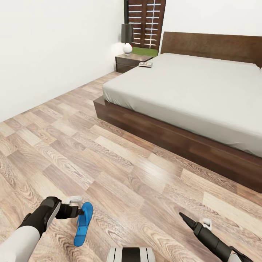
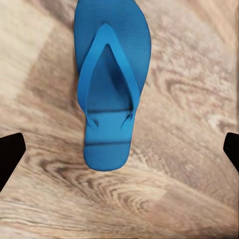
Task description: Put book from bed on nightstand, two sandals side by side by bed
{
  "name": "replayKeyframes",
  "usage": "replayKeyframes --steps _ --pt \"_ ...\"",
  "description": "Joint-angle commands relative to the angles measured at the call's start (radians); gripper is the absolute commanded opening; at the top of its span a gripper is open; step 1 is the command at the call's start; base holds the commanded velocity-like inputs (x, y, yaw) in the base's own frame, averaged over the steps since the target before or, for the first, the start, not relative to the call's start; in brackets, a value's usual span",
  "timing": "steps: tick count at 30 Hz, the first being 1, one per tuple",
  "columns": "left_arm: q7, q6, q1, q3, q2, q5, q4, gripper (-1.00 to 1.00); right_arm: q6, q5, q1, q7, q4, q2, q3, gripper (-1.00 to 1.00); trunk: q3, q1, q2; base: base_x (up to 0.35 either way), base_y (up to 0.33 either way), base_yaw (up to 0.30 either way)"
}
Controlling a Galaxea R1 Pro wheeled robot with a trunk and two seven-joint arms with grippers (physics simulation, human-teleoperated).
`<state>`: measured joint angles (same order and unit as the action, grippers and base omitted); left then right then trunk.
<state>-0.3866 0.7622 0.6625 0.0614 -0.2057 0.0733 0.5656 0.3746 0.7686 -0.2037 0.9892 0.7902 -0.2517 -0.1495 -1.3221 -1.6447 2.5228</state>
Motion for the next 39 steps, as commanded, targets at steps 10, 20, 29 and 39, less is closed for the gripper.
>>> replayKeyframes --steps 10,20,29,39 --pt "-0.005 0.002 0.000 0.009 0.008 0.007 0.030 1.00 0.010 0.006 0.000 0.001 0.000 -0.001 -0.009 1.00 -0.028 -0.003 0.002 0.000 0.000 0.000" --pt "0.019 0.002 0.000 0.011 0.010 0.006 0.043 1.00 0.010 0.005 0.000 0.001 -0.001 -0.001 -0.011 1.00 -0.066 -0.007 0.004 0.000 0.000 0.000" --pt "0.042 0.001 0.000 0.011 0.012 0.001 0.045 1.00 0.010 0.005 0.000 0.000 -0.002 -0.001 -0.011 1.00 -0.101 -0.012 0.006 0.000 0.000 0.000" --pt "0.045 -0.005 0.000 0.011 0.015 -0.001 0.045 1.00 0.010 0.005 0.000 0.000 -0.002 -0.001 -0.012 1.00 -0.140 -0.016 0.009 0.000 0.000 0.000"
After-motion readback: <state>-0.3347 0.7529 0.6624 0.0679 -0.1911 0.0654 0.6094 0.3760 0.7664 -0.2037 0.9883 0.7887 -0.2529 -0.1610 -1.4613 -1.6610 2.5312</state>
